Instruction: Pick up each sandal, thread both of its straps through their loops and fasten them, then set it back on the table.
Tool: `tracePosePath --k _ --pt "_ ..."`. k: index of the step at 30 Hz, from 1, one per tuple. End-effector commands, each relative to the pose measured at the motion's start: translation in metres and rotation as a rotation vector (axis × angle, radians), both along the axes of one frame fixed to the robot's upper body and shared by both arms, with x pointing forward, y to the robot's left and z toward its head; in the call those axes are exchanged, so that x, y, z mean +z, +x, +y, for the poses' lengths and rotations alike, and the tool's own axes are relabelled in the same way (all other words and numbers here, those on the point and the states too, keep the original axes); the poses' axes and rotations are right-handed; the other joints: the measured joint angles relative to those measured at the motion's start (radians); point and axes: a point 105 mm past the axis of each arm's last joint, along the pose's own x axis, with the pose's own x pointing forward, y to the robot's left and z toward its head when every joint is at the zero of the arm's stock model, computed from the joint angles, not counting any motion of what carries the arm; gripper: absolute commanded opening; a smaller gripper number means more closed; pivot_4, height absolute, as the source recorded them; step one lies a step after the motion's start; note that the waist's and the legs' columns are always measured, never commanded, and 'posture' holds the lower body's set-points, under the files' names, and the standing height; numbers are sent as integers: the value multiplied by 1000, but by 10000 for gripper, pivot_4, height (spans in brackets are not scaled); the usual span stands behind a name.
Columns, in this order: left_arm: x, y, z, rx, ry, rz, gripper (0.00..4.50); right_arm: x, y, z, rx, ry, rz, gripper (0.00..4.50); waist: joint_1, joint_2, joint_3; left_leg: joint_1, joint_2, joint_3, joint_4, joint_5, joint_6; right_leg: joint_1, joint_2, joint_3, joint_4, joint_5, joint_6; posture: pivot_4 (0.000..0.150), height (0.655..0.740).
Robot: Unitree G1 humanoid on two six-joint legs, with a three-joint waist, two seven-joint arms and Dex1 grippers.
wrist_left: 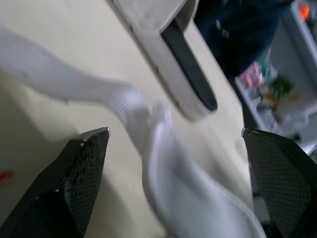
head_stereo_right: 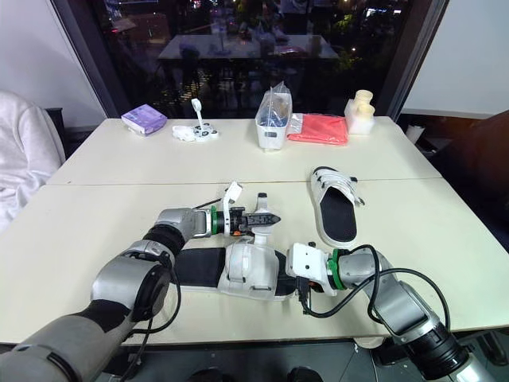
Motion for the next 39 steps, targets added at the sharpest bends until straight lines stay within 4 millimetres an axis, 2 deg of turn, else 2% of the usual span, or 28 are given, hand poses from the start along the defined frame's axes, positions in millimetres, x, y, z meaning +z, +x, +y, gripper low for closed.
tracePosePath --k 1,9,16,28,31,38,39 --pt "25 11 -9 56 -92 -41 44465 -4 -7 4 21 -8 15 0 0 0 0 0 0 0 0 0 0 0 0 0 0 0 0 1500 7400" --pt "51 19 -15 119 -234 -47 44465 -3 -7 3 21 -17 15 0 -1 0 0 0 0 0 0 0 0 0 0 0 0 1 1 1500 7400" --pt "70 23 -7 121 -298 -83 44465 -3 -4 2 24 -24 9 0 -1 0 0 0 0 0 0 0 0 0 0 0 0 1 1 1500 7400" --pt "83 23 6 98 -341 -111 44465 -3 0 3 35 -30 1 0 -2 0 0 0 0 0 0 0 0 0 0 0 0 1 1 1500 7400" --pt "86 23 9 100 -352 -115 36010 -3 1 3 38 -32 -1 0 -2 0 0 0 0 0 0 0 -1 0 0 0 1 1 1 1500 7400" --pt "96 22 13 77 -395 -134 566 -3 2 3 45 -36 -4 0 -3 0 0 0 0 1 0 1 -1 0 0 0 1 1 1 1500 7400" --pt "98 20 14 62 -399 -142 191 -3 2 3 45 -37 -4 0 -3 0 0 0 0 1 0 1 -1 0 0 0 1 1 1 1500 7400"
